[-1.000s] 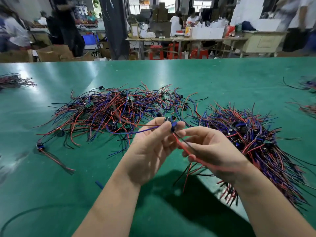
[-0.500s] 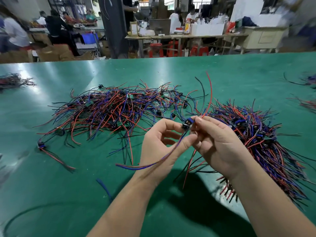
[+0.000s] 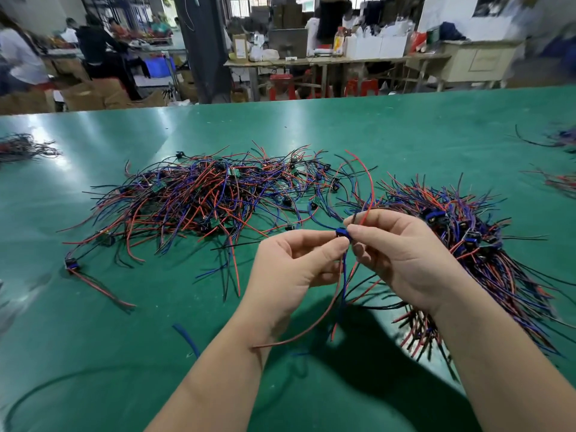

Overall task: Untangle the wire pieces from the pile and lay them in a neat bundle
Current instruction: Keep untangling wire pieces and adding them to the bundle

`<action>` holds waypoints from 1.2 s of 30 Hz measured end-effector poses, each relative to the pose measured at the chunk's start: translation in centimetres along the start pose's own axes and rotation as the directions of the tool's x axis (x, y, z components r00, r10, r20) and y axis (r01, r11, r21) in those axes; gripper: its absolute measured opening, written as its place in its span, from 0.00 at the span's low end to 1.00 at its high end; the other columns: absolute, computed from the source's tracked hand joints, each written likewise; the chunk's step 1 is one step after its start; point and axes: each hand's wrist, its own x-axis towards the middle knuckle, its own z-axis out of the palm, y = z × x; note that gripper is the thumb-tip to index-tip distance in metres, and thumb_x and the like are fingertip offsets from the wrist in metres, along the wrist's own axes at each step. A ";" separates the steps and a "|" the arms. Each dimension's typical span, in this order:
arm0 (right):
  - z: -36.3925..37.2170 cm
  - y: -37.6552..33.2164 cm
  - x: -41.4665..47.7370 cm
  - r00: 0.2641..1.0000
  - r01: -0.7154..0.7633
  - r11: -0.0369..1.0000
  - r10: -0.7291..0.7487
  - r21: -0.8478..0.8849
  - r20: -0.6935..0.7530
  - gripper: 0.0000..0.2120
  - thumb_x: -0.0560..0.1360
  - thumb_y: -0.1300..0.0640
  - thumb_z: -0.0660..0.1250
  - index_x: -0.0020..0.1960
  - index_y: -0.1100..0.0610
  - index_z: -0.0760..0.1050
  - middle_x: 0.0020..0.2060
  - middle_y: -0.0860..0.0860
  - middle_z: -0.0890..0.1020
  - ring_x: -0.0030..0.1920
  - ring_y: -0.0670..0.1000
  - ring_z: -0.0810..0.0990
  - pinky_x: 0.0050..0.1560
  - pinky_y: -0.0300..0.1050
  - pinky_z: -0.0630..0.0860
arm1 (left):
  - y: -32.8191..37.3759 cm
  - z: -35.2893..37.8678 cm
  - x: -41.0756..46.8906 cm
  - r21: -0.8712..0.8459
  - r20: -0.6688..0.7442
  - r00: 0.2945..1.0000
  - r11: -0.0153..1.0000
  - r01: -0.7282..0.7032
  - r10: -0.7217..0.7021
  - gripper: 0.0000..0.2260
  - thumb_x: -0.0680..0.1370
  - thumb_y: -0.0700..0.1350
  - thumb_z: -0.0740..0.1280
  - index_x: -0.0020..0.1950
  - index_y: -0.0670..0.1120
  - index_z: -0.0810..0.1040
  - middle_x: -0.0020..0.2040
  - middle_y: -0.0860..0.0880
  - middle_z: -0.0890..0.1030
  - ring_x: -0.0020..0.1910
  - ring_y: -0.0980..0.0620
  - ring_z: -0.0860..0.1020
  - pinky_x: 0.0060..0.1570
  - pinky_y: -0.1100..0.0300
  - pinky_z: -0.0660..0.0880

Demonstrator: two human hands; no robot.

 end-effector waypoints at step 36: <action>0.0 0.4 -0.8 0.928 0.357 0.698 -0.337 -0.620 0.155 0.08 0.67 0.55 0.76 0.44 0.55 0.82 0.35 0.53 0.84 0.34 0.50 0.81 0.35 0.45 0.78 | -0.6 -1.4 0.7 0.370 0.089 0.981 0.908 -0.195 0.174 0.10 0.73 0.36 0.72 0.43 0.52 0.84 0.34 0.53 0.83 0.29 0.57 0.80 0.33 0.62 0.79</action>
